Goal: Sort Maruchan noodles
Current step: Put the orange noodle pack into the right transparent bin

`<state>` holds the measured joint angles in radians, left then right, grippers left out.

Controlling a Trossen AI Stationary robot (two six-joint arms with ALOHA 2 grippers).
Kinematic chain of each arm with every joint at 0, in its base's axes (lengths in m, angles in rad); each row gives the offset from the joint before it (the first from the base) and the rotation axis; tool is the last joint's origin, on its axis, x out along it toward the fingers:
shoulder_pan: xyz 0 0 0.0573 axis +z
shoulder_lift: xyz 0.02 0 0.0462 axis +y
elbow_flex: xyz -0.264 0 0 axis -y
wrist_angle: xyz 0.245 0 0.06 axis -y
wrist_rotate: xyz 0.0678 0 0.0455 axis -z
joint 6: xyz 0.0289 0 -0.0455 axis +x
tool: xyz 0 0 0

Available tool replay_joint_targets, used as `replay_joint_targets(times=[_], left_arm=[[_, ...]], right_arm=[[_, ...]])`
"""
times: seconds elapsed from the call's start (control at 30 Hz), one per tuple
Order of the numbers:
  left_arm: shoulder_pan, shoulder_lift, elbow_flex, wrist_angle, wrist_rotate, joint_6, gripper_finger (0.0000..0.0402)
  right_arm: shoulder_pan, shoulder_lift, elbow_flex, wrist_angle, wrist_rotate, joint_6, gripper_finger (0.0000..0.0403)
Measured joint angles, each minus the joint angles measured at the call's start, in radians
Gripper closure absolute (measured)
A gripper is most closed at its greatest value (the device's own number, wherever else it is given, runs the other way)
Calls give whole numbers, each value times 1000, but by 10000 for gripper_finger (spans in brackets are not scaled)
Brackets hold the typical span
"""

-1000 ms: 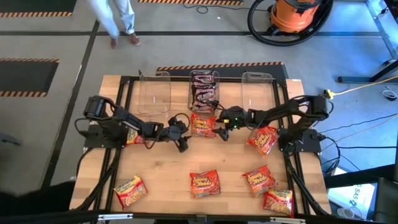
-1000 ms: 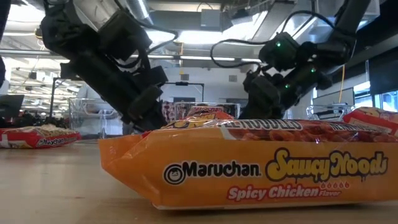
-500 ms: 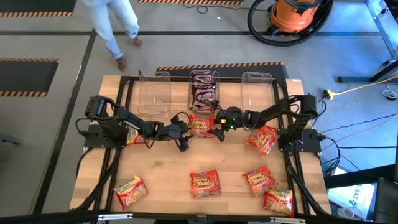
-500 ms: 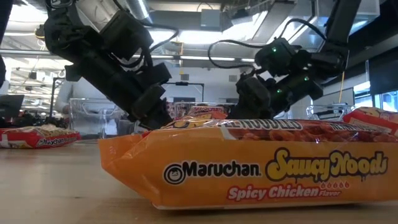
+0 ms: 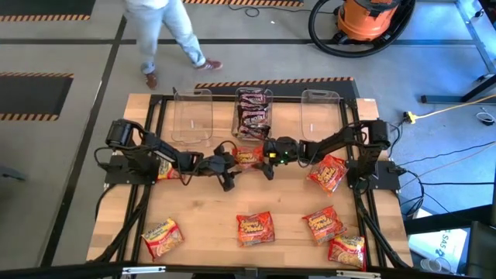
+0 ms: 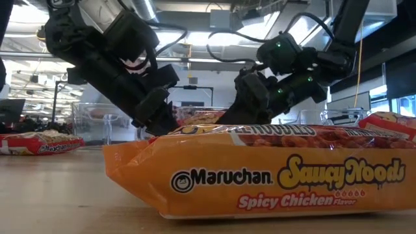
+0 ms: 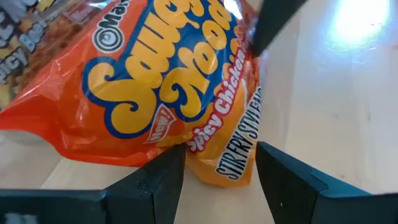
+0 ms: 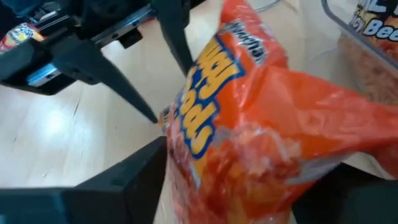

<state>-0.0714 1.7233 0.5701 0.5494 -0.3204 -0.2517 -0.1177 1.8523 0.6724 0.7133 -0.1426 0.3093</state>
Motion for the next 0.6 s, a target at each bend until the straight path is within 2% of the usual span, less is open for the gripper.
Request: replay_joint_targets(times=[0.2,0.3,0.47,0.6], left_arm=[[-9,0,0,24,-5,20,209],[-15,0,0,22,-6,24,209],[-35,-41,1,-8,-10,30,209],[-63,-113,4,-54,-46,30,209]], right_arm=[[2,-1,2,0,-4,-27,246],[3,-2,2,0,-11,-31,281],[5,-39,3,-34,-33,-48,289],[26,-102,3,-121,7,-60,282]])
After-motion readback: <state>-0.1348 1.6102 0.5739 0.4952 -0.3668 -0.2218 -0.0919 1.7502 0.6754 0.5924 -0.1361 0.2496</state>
